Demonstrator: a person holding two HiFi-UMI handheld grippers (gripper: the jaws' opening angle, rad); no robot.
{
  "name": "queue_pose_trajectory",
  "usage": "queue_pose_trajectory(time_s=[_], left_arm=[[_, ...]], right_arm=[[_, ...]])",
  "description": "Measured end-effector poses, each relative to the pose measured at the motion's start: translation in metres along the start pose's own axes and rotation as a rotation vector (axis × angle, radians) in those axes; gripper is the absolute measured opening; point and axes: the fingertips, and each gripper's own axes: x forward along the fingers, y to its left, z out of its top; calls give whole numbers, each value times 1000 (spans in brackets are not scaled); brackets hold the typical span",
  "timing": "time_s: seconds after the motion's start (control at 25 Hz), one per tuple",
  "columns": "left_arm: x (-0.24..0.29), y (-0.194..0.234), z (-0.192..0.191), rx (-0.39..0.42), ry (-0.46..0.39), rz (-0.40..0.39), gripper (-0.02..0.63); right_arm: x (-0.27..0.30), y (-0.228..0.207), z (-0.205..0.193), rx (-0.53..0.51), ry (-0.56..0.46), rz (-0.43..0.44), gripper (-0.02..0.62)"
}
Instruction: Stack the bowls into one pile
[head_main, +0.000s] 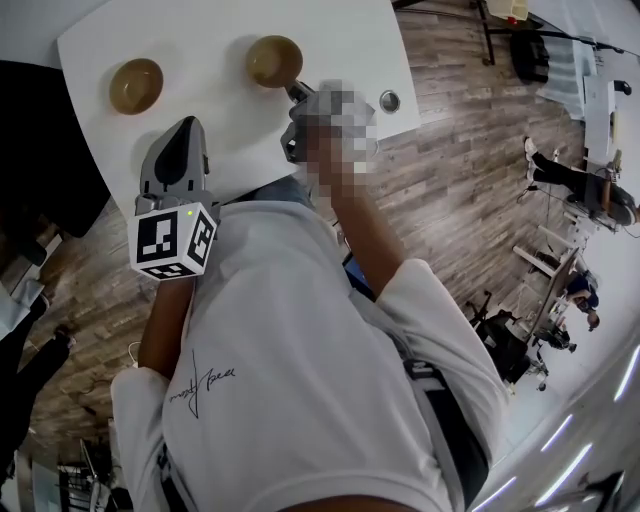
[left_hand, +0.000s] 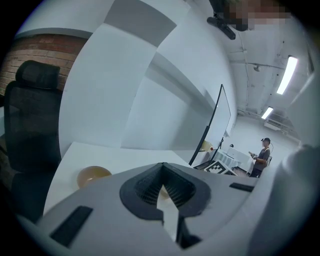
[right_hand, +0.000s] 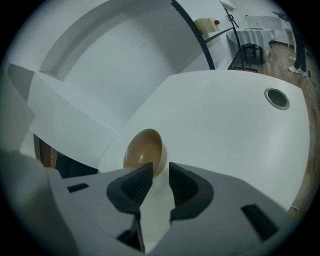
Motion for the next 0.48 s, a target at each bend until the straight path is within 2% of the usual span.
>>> queue_pose_trajectory(time_s=[0.24, 0.48], left_arm=[[19, -13, -1, 74, 17, 17, 3], [31, -20, -3, 48, 34, 7, 3]], right_arm=[[0, 3, 5, 18, 13, 63, 97], [7, 7, 2, 63, 58, 105, 97]])
